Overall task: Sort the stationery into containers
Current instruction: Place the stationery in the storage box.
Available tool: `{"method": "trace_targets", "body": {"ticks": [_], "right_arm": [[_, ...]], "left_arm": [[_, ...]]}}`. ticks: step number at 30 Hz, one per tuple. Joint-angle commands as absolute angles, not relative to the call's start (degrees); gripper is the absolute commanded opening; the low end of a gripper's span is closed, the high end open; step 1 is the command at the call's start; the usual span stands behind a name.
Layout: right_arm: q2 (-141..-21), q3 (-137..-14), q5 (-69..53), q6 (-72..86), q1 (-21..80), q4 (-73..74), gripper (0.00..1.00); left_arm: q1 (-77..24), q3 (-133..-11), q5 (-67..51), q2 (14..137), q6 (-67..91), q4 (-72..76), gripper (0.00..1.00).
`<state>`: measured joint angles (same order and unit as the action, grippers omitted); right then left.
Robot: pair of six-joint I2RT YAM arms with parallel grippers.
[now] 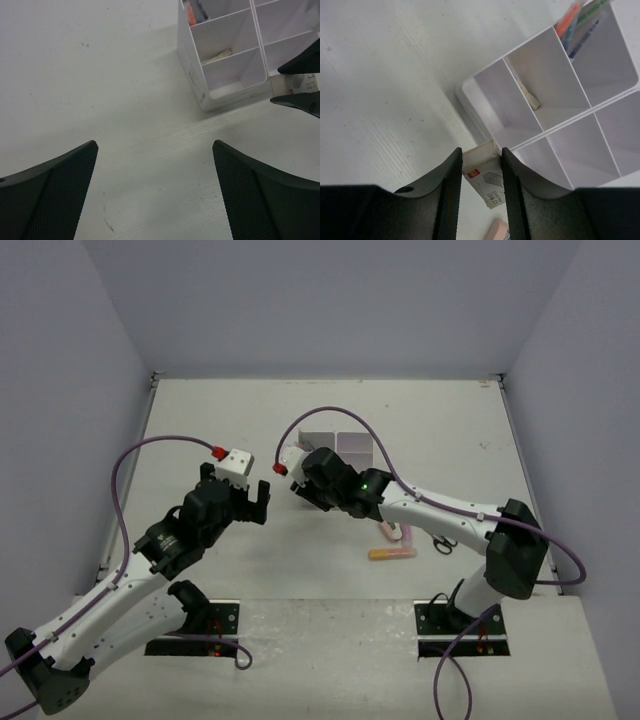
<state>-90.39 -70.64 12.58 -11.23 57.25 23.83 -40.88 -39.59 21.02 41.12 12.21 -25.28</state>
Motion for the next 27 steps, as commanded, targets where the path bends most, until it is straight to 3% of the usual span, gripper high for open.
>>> {"method": "trace_targets", "body": {"ticks": [1, 20, 24, 27], "right_arm": [[-95.48, -78.54, 14.77, -19.12, 56.89, 23.11, 0.12], [-105.29, -83.71, 15.68, -20.17, 54.23, 24.35, 0.22], [-105.09, -83.83, 15.18, -19.85, 54.14, 24.43, 0.40], [-104.74, -83.55, 14.62, -19.78, 54.21, 24.36, 0.44]], "left_arm": [[-40.61, -39.36, 21.08, 40.55, 10.99, -23.39, 1.00], [-40.61, -39.20, 20.74, 40.43, 10.90, -23.20, 1.00], [-40.62, -39.20, 20.74, 40.53, 10.90, -23.20, 1.00], [-40.62, -39.20, 20.74, 40.61, 10.90, -23.20, 1.00]]}}
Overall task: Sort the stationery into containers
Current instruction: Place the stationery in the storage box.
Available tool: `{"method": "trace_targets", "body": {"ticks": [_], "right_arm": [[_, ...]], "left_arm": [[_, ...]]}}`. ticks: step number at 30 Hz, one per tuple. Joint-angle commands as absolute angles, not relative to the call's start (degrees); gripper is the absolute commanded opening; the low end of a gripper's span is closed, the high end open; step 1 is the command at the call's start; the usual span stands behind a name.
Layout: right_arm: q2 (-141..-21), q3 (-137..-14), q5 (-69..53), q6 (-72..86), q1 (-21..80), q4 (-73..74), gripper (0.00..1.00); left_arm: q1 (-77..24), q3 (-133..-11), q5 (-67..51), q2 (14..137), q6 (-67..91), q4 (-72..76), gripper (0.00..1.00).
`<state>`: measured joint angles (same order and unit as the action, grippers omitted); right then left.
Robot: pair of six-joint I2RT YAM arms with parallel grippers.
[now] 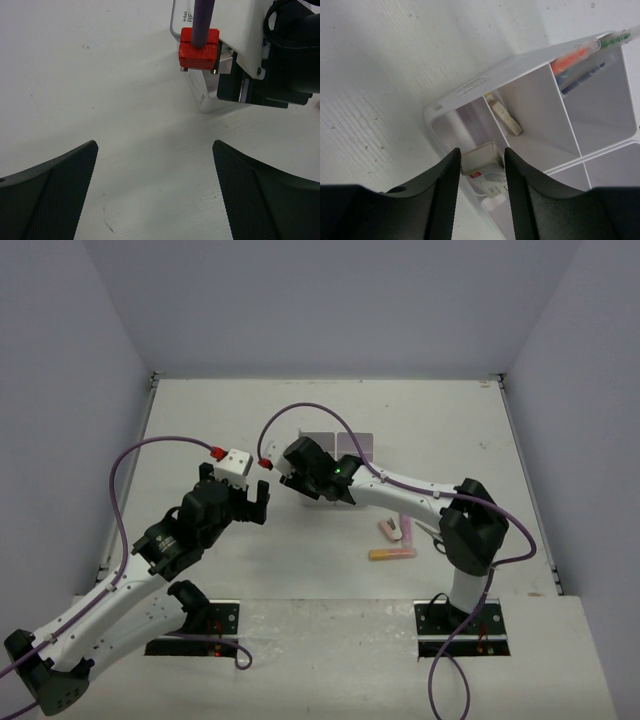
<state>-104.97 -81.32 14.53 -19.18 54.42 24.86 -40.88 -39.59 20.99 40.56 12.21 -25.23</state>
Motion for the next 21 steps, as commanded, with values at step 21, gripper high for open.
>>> {"method": "trace_targets", "body": {"ticks": [21], "right_arm": [[-80.04, -73.23, 14.96, 0.31, 50.17, 22.42, 0.75]], "left_arm": [[-40.61, -39.47, 24.66, 40.08, 12.40, -23.83, 1.00]]}}
